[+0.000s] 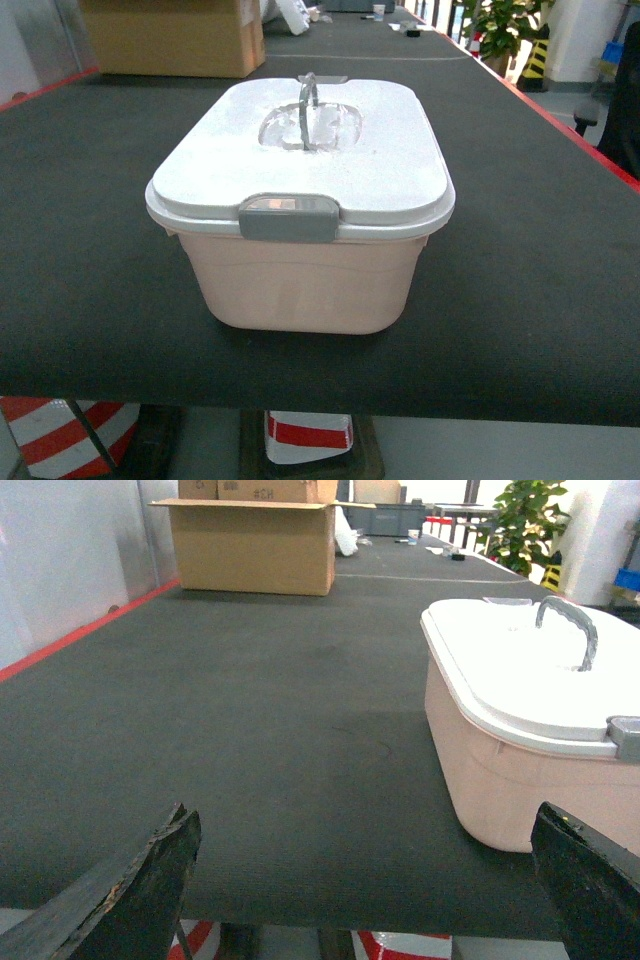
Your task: Pick capacitor and pack into box
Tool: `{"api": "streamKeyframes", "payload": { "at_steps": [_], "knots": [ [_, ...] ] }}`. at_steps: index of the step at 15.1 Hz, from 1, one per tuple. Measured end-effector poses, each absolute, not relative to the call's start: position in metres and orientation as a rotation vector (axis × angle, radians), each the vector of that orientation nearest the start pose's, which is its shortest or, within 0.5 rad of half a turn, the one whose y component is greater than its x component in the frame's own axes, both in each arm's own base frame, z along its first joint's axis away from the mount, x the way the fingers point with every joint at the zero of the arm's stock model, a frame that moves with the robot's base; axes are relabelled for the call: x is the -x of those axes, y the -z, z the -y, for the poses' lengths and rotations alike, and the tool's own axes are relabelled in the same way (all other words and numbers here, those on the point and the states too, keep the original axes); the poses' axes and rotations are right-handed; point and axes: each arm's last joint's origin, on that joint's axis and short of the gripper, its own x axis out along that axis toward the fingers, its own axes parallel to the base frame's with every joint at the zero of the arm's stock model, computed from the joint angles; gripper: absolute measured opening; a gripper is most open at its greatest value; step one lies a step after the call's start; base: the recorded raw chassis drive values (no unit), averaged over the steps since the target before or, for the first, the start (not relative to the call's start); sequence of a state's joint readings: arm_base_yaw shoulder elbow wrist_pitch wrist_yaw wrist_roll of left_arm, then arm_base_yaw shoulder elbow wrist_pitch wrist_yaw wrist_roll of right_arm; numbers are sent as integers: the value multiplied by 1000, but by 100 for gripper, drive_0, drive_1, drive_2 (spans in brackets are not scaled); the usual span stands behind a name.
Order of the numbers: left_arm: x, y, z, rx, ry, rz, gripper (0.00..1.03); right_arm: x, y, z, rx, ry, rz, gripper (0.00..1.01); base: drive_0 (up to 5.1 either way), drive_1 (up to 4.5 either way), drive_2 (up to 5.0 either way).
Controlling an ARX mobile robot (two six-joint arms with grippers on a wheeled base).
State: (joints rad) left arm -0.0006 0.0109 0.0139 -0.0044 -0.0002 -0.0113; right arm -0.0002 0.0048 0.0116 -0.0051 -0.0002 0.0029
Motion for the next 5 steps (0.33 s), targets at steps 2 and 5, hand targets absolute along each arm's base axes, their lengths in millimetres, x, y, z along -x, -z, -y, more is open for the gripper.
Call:
{"api": "streamKeyframes", "payload": {
  "at_steps": [2, 5],
  "knots": [
    [-98, -167, 0, 11, 0, -1, 98, -97, -167, 0, -2, 0, 2, 98, 0, 0, 0],
    [-98, -167, 0, 11, 0, -2, 98, -97, -167, 0, -2, 0, 2, 98, 0, 0, 0]
  ]
}}
